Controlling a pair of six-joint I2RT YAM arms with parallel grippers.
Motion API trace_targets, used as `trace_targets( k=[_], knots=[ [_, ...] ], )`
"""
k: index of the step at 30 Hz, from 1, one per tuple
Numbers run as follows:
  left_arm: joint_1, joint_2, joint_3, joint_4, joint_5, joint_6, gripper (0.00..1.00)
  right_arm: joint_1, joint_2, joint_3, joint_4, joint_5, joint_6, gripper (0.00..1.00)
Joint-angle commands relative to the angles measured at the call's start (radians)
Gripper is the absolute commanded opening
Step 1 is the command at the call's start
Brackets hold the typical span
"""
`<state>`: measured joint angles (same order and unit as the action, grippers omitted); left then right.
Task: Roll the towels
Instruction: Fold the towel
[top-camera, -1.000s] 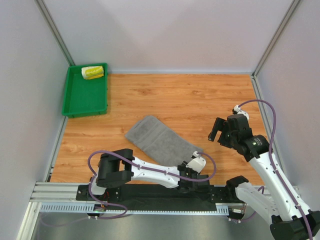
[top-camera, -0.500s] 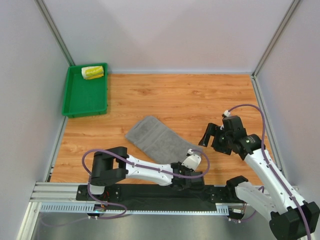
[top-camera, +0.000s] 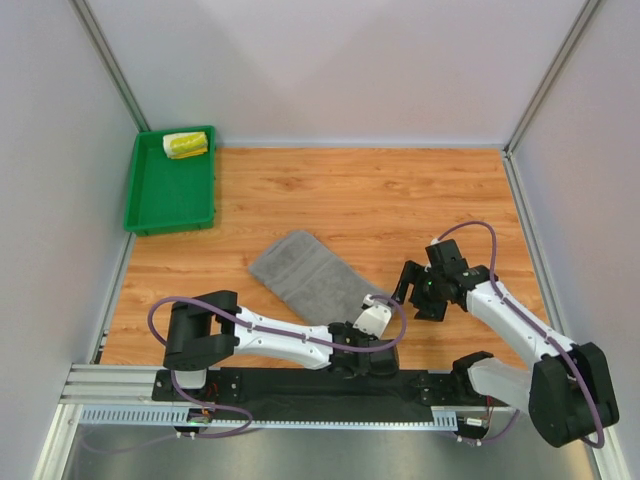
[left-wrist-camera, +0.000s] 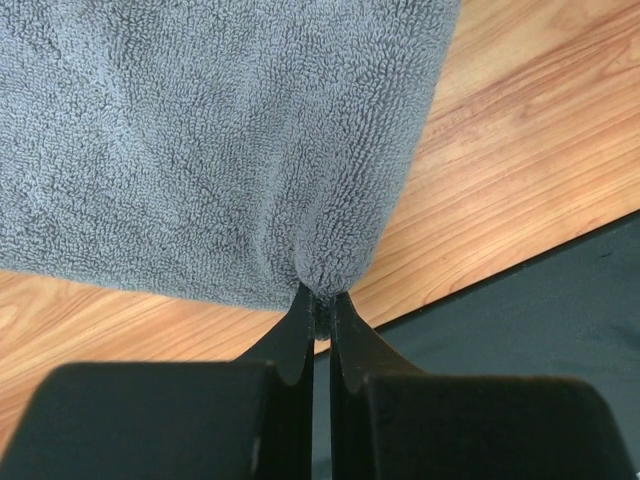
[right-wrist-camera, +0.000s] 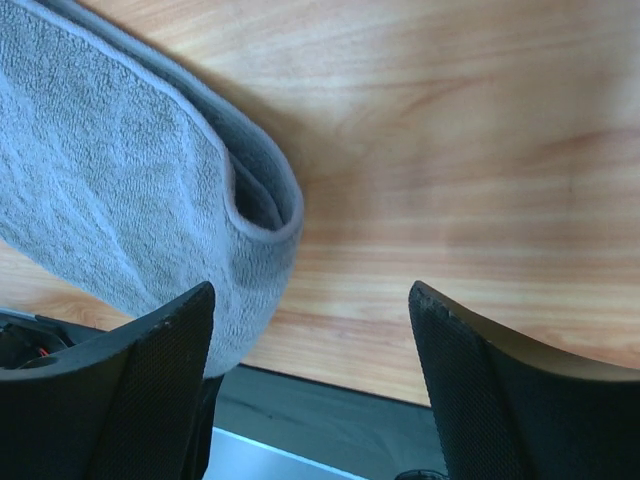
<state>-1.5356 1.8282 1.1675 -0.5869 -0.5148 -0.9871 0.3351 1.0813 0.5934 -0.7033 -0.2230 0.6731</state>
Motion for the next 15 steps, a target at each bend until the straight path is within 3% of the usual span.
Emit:
trace_targets(
  k=[1,6,12,13,15],
  knots=[
    [0.003,-0.044,0.0,-0.001,-0.014,-0.028,0.0,-0.004,0.052,-0.007,0.126,-0.024,0.013,0.78],
    [0.003,-0.055,0.001,-0.001,-0.011,-0.041,0.0,-0.004,0.152,-0.014,0.186,-0.024,-0.012,0.65],
    [0.003,-0.07,-0.009,-0.004,-0.007,-0.048,0.0,-0.002,0.21,-0.018,0.2,-0.016,-0.036,0.05],
    [0.003,-0.072,-0.008,-0.002,-0.004,-0.047,0.0,-0.002,0.209,-0.017,0.197,-0.009,-0.038,0.0],
    [0.003,-0.073,-0.006,0.001,0.004,-0.038,0.0,-0.002,0.2,-0.006,0.173,0.017,-0.047,0.0]
  ],
)
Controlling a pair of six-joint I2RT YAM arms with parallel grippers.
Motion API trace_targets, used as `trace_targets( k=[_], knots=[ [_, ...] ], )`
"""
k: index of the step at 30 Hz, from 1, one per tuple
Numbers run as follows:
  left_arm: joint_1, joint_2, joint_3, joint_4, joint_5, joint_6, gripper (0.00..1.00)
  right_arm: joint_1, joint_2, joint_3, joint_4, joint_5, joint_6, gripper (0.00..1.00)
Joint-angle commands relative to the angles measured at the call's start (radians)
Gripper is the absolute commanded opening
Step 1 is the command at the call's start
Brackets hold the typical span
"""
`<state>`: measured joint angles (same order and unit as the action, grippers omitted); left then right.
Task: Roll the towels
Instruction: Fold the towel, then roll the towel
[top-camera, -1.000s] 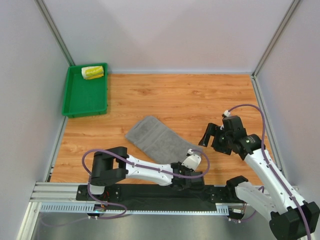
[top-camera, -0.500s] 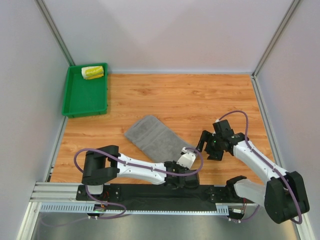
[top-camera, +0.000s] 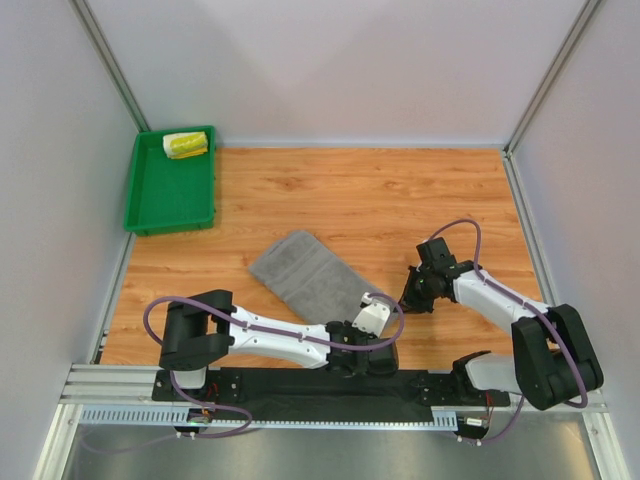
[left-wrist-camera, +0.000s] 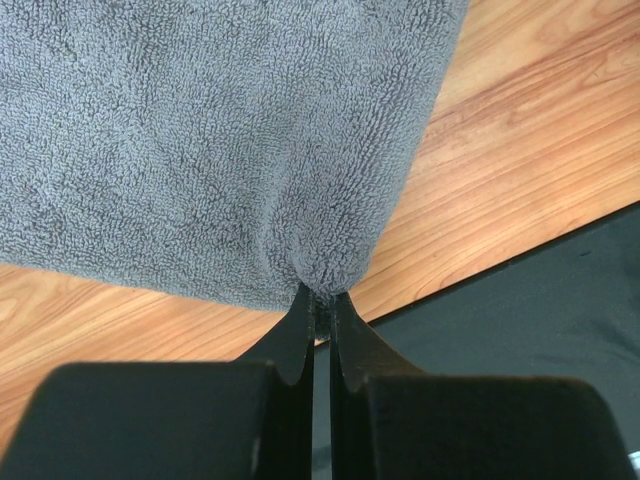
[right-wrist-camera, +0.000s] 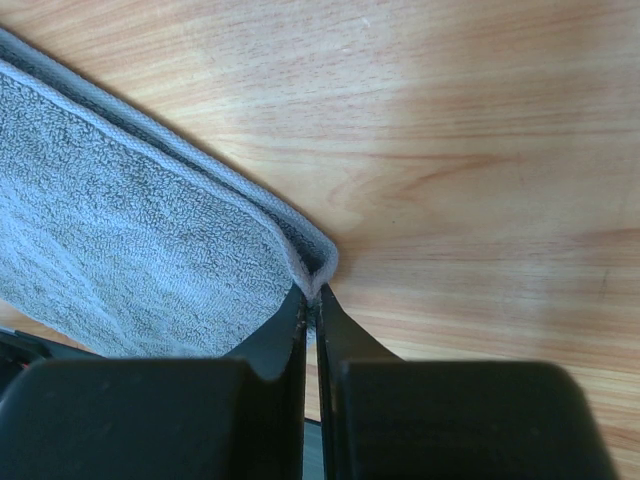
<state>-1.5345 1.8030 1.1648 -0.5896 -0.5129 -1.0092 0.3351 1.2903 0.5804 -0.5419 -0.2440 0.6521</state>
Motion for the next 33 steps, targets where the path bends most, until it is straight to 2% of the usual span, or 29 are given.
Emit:
trace_targets(
  k=[1,6,7,8,9,10,12,16,21,25,28,33],
  knots=[
    [0.002,-0.048,-0.002,0.005,0.007,-0.009,0.0,-0.005,-0.013,0.013,0.0,0.064,-0.029,0.0],
    [0.002,-0.057,-0.001,0.033,0.059,0.03,0.0,-0.005,-0.054,0.064,-0.087,0.133,-0.058,0.0],
    [0.004,-0.059,-0.001,0.034,0.066,0.049,0.0,-0.002,-0.068,0.074,-0.104,0.149,-0.062,0.08],
    [0.002,-0.067,0.001,0.036,0.076,0.057,0.0,-0.002,-0.075,0.084,-0.139,0.176,-0.065,0.24],
    [0.004,-0.068,0.004,0.036,0.105,0.069,0.0,-0.002,-0.088,0.09,-0.151,0.187,-0.065,0.42],
    [0.005,-0.067,0.01,0.034,0.122,0.092,0.0,-0.004,-0.112,0.096,-0.159,0.192,-0.054,0.68],
    [0.007,-0.059,0.039,0.004,0.155,0.103,0.0,-0.002,-0.132,0.117,-0.2,0.202,-0.04,0.81],
    [0.01,-0.031,0.099,-0.05,0.204,0.106,0.0,-0.002,-0.172,0.212,-0.295,0.218,-0.029,0.83],
    [0.04,-0.048,0.102,0.046,0.376,0.119,0.0,-0.002,-0.258,0.272,-0.352,0.241,-0.026,0.83],
    [0.068,-0.076,0.081,0.114,0.47,0.109,0.0,-0.002,-0.267,0.317,-0.385,0.242,-0.034,0.83],
    [0.103,-0.116,0.017,0.178,0.53,0.058,0.0,-0.002,-0.261,0.345,-0.409,0.239,-0.042,0.83],
    [0.168,-0.243,-0.177,0.385,0.602,-0.028,0.0,-0.002,-0.292,0.349,-0.395,0.187,-0.043,0.82]
  ],
)
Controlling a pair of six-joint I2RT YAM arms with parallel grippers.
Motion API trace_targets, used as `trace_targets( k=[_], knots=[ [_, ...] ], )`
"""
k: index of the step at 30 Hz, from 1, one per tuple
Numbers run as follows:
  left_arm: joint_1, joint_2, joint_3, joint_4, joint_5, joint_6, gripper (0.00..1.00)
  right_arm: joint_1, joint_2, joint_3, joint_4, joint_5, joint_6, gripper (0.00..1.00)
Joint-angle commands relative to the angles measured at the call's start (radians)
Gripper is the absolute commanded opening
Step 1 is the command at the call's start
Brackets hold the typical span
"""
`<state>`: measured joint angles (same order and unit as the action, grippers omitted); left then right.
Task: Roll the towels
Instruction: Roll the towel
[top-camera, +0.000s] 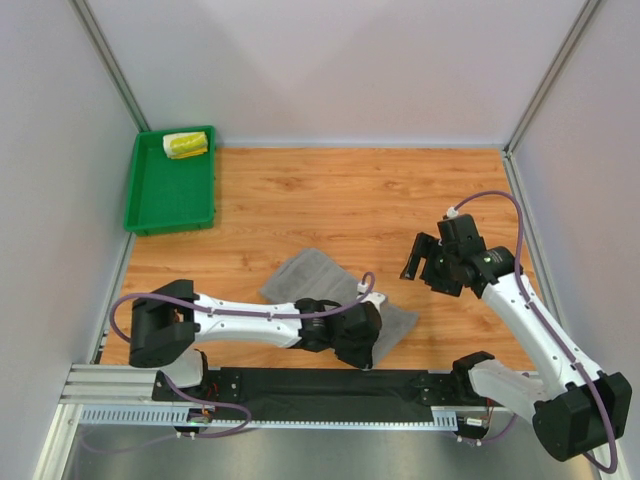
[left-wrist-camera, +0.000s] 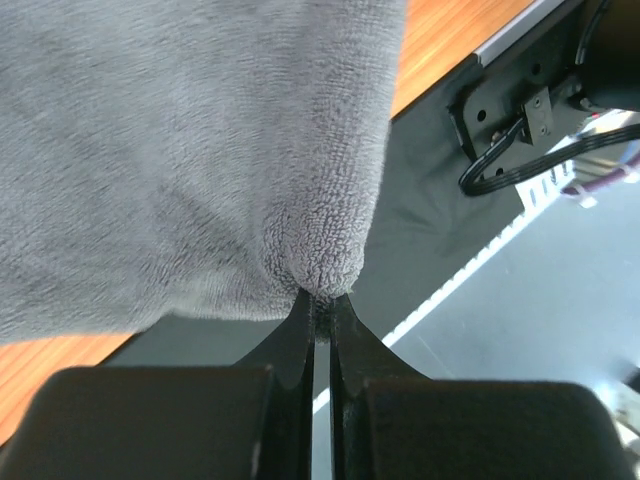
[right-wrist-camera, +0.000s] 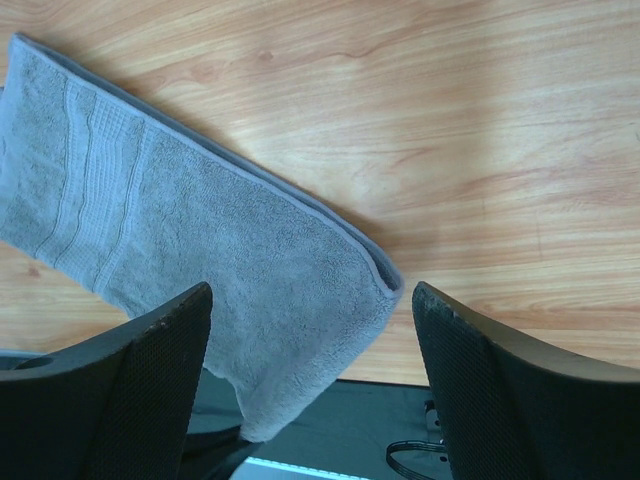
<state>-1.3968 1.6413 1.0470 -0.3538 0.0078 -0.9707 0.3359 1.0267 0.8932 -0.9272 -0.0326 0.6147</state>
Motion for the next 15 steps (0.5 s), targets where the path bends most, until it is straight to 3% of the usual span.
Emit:
trace_targets(
  k=[1,10,15],
  knots=[
    [0.036,-0.107,-0.076,0.16,0.081,-0.083,0.0,-0.003,-0.036,0.036,-0.004,-0.053,-0.009,0.82],
    [0.11,-0.176,-0.229,0.208,0.093,-0.197,0.0,-0.003,-0.096,-0.002,0.073,-0.191,-0.01,0.77],
    [0.146,-0.199,-0.311,0.219,0.084,-0.261,0.0,0.015,-0.137,-0.071,0.142,-0.289,-0.003,0.64]
  ],
)
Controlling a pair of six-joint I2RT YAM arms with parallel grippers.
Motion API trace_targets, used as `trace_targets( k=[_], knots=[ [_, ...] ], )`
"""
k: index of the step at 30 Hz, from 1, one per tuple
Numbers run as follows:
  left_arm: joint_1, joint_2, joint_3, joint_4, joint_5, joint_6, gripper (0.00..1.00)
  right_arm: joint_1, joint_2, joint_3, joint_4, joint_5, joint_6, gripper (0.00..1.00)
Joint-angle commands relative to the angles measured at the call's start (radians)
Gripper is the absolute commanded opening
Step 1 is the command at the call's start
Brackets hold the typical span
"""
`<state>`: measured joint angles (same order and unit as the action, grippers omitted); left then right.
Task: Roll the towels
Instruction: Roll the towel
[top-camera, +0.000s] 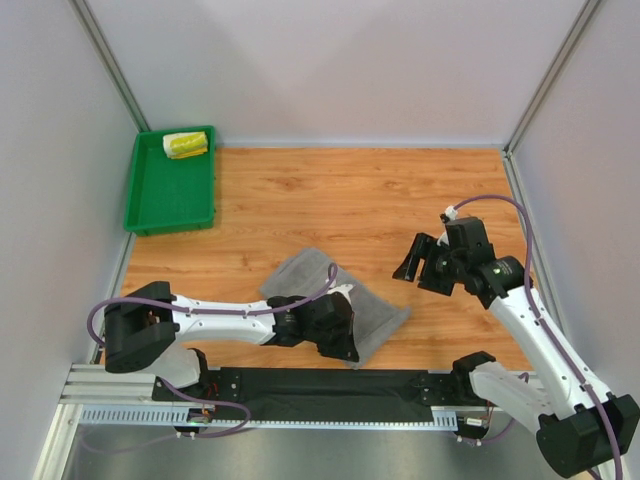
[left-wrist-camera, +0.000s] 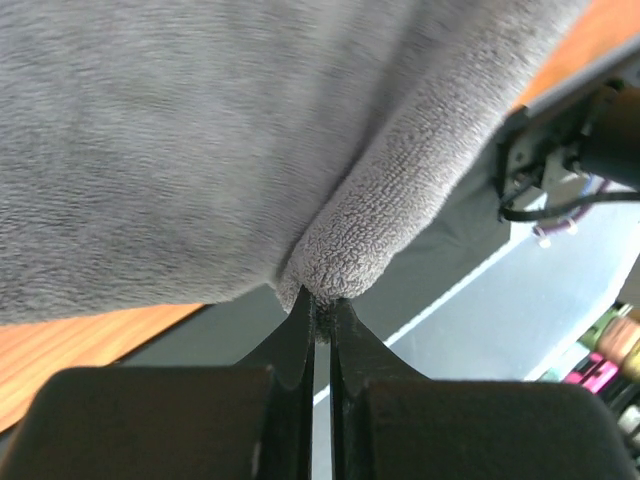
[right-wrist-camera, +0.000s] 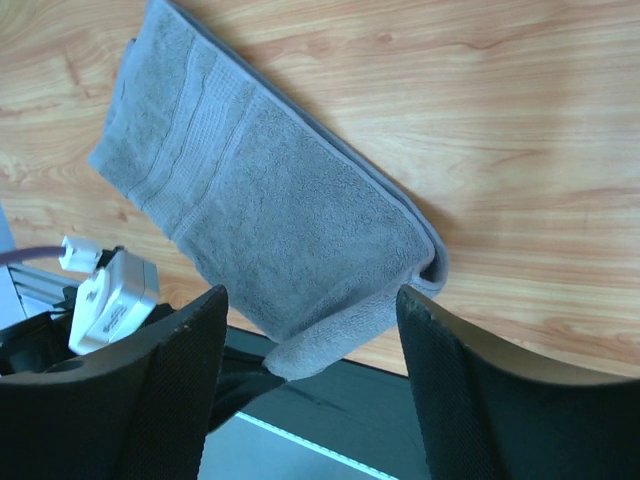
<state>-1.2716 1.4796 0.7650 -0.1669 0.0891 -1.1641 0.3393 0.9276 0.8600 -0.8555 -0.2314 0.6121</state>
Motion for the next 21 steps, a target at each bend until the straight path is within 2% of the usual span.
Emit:
trace_targets(
  k=[1,8,12,17,21],
  knots=[
    [0.028,-0.039,-0.042,0.033,0.004,-0.069,0.0,0.023,-0.045,-0.053,0.094,-0.114,0.003,0.61],
    [0.066,-0.022,-0.058,0.012,0.021,-0.068,0.0,0.108,-0.075,-0.183,0.213,-0.184,0.06,0.45],
    [0.089,-0.021,-0.061,-0.016,0.023,-0.072,0.0,0.156,-0.069,-0.242,0.28,-0.198,0.097,0.31],
    [0.107,-0.036,-0.076,-0.051,0.014,-0.088,0.0,0.175,-0.041,-0.277,0.328,-0.192,0.106,0.24],
    [0.113,-0.048,-0.096,-0.069,0.003,-0.112,0.0,0.176,-0.03,-0.28,0.358,-0.198,0.103,0.22]
  ],
)
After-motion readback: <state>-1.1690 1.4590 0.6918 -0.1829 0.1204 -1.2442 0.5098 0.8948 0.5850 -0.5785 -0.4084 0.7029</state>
